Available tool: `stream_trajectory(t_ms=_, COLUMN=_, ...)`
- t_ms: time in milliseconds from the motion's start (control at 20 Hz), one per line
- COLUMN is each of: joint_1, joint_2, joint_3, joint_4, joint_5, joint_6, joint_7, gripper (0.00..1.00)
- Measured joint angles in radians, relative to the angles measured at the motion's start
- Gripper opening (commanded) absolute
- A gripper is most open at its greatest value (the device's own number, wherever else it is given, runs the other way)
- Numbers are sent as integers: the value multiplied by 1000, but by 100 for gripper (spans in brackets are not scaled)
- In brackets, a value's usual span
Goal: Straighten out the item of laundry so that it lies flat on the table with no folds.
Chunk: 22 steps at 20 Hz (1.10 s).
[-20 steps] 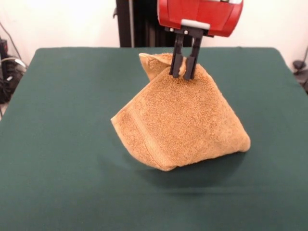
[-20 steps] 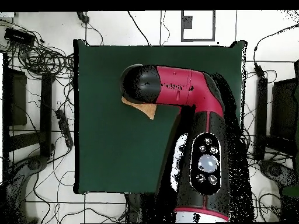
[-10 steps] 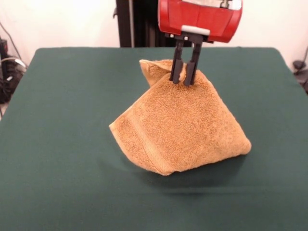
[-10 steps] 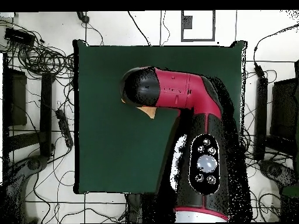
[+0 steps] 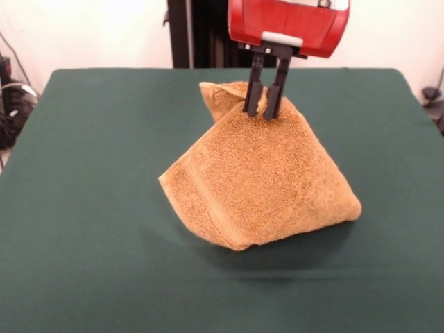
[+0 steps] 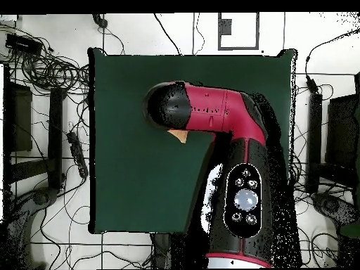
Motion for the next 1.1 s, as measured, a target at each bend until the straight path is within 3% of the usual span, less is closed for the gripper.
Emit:
stream_trajectory(t_ms=600, joint_1=-3, joint_2=2, joint_3=-24, joint_4=34, joint_5=-7, joint_6=-37, joint_7=0, gripper=0)
stream_trajectory(t_ms=650, joint_1=-3, joint_2=2, joint_3=-24, joint_4=38, joint_5=-9, joint_6=-46, joint_7=0, gripper=100)
stream_trajectory(t_ms=1100, joint_1=-3, joint_2=6, joint_3=-25, joint_4=42, joint_5=-12, joint_6=-109, joint_7=0, gripper=100)
